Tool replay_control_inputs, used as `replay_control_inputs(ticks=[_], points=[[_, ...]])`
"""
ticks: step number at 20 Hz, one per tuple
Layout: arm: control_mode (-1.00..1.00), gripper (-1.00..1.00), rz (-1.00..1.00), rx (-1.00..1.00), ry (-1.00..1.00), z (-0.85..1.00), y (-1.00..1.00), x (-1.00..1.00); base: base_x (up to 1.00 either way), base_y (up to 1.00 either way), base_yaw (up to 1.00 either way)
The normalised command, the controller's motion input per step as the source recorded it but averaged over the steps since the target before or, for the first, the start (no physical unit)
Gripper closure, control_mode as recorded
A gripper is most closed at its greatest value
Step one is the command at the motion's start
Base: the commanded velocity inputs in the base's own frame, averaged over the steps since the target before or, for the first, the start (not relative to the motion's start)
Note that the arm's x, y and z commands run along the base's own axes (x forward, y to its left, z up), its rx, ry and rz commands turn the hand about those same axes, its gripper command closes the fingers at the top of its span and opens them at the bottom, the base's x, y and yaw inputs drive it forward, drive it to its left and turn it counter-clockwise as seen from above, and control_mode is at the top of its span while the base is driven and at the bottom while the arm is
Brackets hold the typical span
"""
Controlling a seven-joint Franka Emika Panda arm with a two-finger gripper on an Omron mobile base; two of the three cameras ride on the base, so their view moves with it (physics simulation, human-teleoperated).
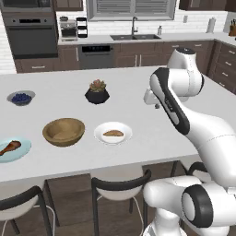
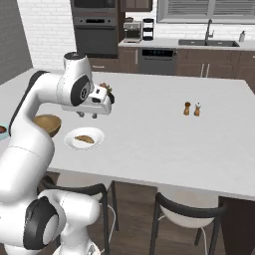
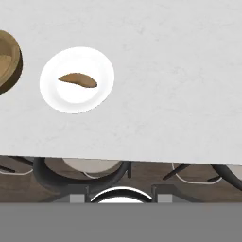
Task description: Pick the chicken drumstick and sweet potato from their plates and place them in the bowl. Then put the bowl in the fridge.
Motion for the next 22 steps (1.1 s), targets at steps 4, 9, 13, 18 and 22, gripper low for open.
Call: replay_control_inputs(ticks=[4, 9, 13, 18, 22], points=[[1.0, -1.0, 0.0, 0.0, 0.0, 0.0, 0.0, 0.0, 0.0, 0.0, 0.0], [1.0, -1.0, 0.0, 0.0, 0.0, 0.0, 0.0, 0.0, 0.0, 0.28, 0.0], [1.0, -1.0, 0.0, 0.0, 0.0, 0.0, 0.0, 0.0, 0.0, 0.54, 0.0], [1.0, -1.0, 0.0, 0.0, 0.0, 0.0, 0.0, 0.0, 0.0, 0.83, 0.0], [1.0, -1.0, 0.0, 0.0, 0.0, 0.0, 0.0, 0.0, 0.0, 0.85, 0.0]])
